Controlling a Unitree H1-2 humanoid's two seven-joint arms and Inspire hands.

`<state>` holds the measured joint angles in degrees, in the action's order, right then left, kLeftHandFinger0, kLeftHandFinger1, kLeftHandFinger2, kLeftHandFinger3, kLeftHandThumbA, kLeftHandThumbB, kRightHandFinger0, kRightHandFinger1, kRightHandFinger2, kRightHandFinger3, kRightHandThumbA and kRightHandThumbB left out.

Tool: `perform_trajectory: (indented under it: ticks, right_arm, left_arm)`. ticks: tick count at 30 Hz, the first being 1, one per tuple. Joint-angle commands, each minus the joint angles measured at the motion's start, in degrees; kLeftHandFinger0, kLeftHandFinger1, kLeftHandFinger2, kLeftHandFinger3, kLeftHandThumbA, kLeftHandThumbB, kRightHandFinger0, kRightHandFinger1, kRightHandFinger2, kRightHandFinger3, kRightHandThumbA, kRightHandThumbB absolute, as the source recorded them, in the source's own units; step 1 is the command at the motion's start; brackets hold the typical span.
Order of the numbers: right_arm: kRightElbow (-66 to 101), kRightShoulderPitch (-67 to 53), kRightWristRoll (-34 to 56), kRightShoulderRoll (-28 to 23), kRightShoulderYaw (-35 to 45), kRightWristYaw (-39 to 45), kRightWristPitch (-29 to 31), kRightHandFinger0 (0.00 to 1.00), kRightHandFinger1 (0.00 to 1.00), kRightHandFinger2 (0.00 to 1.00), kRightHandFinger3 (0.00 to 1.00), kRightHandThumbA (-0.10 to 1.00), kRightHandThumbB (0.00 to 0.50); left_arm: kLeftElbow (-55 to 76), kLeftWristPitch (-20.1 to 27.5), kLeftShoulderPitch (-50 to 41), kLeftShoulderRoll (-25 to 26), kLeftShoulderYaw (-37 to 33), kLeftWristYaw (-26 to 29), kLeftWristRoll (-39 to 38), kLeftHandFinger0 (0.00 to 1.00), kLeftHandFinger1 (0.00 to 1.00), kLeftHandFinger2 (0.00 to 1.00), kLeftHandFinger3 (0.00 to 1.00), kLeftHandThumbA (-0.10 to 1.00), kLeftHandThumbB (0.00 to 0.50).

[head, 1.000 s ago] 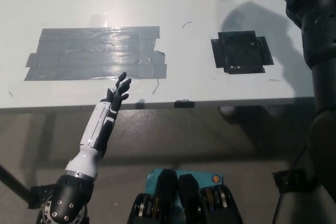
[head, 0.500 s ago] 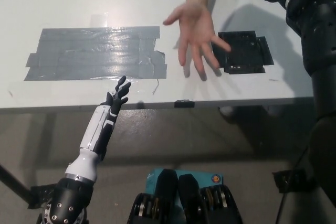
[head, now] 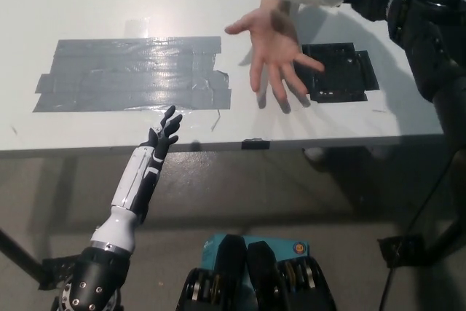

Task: A toilet paper roll is kept on the black spot on the desk infront of the robot and the robot inserts its right thumb into the hole in the centre to grab the roll. Then it passes the roll to a person.

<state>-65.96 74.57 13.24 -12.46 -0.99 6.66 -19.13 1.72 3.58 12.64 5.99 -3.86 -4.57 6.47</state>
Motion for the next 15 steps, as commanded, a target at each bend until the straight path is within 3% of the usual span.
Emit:
perform_trajectory:
  ticks: [1, 5, 12, 13, 15]
  right_arm:
    - [-1.24, 6.37, -8.30, -2.05, -4.82, -1.32, 8.42, 0.03, 0.62, 0.99, 0.91, -0.10, 0.166]
    - [-2.26, 6.15, -11.34, -2.41, -8.67, -1.41, 10.61, 0.01, 0.58, 0.92, 0.87, -0.10, 0.190]
    - [-4.02, 6.10, -13.00, -2.09, -9.51, -1.46, 11.60, 0.07, 0.61, 0.94, 0.84, -0.10, 0.189]
    - [-4.30, 6.28, -13.19, -1.91, -9.41, -1.39, 11.43, 0.08, 0.62, 0.95, 0.85, -0.10, 0.209]
    - [-4.55, 6.05, -13.80, -1.55, -9.64, -1.15, 11.99, 0.07, 0.60, 0.94, 0.83, -0.10, 0.192]
  left_arm:
    - [1.29, 0.55, 0.93, 0.14, -0.24, 0.21, 0.85, 1.00, 1.00, 1.00, 1.00, 1.00, 0.077]
    - [1.22, 0.67, 0.89, 0.11, -0.25, 0.28, 1.03, 1.00, 1.00, 1.00, 1.00, 1.00, 0.088]
    - [1.47, 0.51, 1.13, 0.20, -0.18, 0.18, 1.12, 1.00, 1.00, 1.00, 1.00, 1.00, 0.082]
    - [1.54, 0.28, 1.25, 0.25, -0.13, 0.17, 1.20, 1.00, 1.00, 1.00, 1.00, 1.00, 0.081]
    - [1.59, 0.04, 1.25, 0.17, -0.09, 0.13, 1.10, 1.00, 1.00, 1.00, 1.00, 1.00, 0.083]
